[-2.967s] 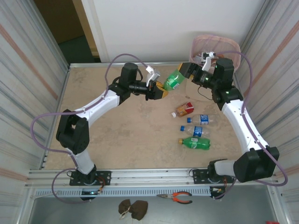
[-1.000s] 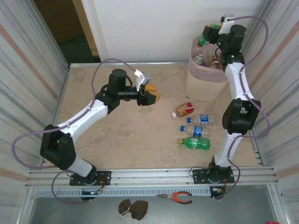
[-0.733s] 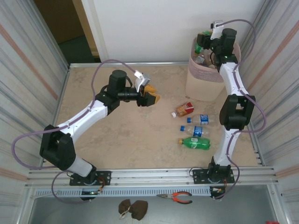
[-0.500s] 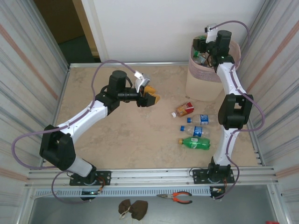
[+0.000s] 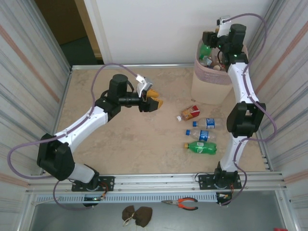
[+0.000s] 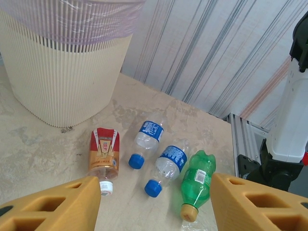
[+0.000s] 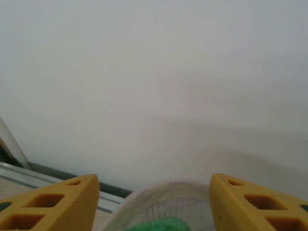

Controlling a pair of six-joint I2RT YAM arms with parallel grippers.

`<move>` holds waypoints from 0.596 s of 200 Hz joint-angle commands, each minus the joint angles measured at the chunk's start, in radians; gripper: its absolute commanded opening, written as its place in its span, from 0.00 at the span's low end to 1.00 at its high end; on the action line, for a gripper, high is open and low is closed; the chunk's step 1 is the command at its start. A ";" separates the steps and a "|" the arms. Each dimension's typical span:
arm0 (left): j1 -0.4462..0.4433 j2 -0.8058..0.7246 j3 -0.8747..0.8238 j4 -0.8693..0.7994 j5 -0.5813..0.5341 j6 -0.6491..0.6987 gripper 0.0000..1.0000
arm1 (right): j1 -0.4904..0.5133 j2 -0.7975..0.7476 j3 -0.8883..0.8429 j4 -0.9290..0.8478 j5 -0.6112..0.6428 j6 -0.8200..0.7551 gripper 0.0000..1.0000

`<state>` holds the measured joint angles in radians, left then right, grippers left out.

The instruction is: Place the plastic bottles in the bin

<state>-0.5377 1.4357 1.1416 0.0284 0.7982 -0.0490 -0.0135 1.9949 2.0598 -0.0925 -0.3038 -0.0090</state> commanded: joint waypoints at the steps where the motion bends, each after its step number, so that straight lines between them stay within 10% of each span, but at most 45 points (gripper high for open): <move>1: 0.003 -0.036 -0.019 0.022 -0.009 0.014 0.62 | -0.006 -0.035 0.026 -0.030 -0.036 0.030 0.52; 50: 0.004 -0.047 -0.042 0.024 -0.026 0.017 0.62 | -0.011 0.038 0.083 -0.099 -0.044 0.058 0.27; 119: 0.009 -0.040 -0.045 0.022 -0.030 0.015 0.61 | -0.007 0.132 0.028 -0.199 -0.049 0.090 0.23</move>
<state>-0.5377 1.4242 1.1133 0.0341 0.7757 -0.0490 -0.0154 2.1002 2.1136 -0.2203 -0.3386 0.0525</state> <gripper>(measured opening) 0.614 0.234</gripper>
